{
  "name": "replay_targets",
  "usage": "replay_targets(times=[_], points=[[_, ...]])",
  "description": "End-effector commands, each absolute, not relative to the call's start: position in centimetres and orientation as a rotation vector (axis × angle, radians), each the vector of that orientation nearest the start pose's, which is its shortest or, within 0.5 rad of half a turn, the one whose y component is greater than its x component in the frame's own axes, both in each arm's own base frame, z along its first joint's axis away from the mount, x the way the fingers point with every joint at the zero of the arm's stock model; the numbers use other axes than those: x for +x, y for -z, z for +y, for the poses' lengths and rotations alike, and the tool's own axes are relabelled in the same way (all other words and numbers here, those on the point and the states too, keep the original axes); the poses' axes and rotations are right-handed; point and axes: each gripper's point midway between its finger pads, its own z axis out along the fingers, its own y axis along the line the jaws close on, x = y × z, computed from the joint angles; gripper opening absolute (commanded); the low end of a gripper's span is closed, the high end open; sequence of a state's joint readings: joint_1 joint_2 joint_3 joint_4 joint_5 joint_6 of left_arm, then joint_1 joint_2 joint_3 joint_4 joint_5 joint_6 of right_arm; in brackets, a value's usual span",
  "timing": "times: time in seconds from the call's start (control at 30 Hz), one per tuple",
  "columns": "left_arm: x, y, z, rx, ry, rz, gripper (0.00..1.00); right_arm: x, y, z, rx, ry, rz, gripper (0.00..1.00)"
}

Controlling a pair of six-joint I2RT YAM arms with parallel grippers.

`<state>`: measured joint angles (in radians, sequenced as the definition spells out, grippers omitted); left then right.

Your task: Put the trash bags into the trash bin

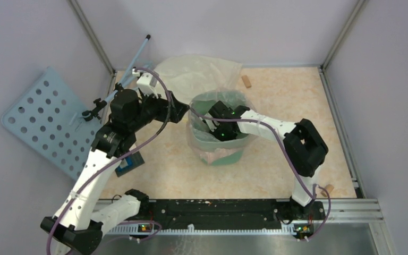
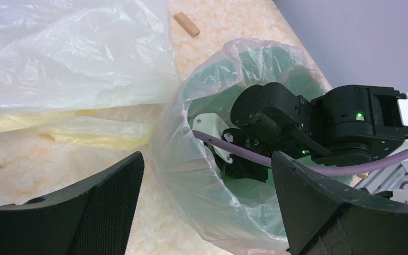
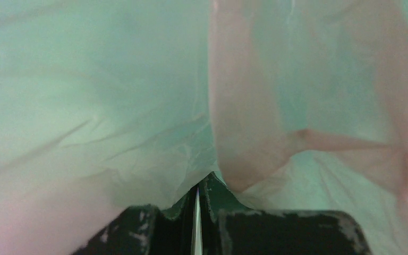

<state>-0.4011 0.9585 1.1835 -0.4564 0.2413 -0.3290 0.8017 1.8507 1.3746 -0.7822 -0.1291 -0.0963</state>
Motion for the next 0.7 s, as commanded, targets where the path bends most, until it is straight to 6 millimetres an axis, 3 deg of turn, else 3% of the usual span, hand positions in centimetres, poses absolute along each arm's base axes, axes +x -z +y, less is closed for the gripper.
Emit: replay_targets(times=[0.0, 0.3, 0.57, 0.67], points=[[27.8, -34.9, -17.8, 0.268, 0.723, 1.834, 0.94, 25.8, -4.6, 28.4, -1.233, -0.297, 2.58, 0.0], [28.1, -33.6, -18.1, 0.273, 0.728, 1.857, 0.95, 25.4, -2.8, 27.8, -1.231, -0.273, 2.609, 0.0], [28.2, -32.7, -18.6, 0.278, 0.753, 1.873, 0.94, 25.5, -3.5, 27.9, -1.22, -0.282, 2.583, 0.0], [28.2, -32.2, -19.1, 0.292, 0.78, 1.887, 0.87, 25.5, -4.1, 27.9, -1.215, -0.287, 2.57, 0.0]])
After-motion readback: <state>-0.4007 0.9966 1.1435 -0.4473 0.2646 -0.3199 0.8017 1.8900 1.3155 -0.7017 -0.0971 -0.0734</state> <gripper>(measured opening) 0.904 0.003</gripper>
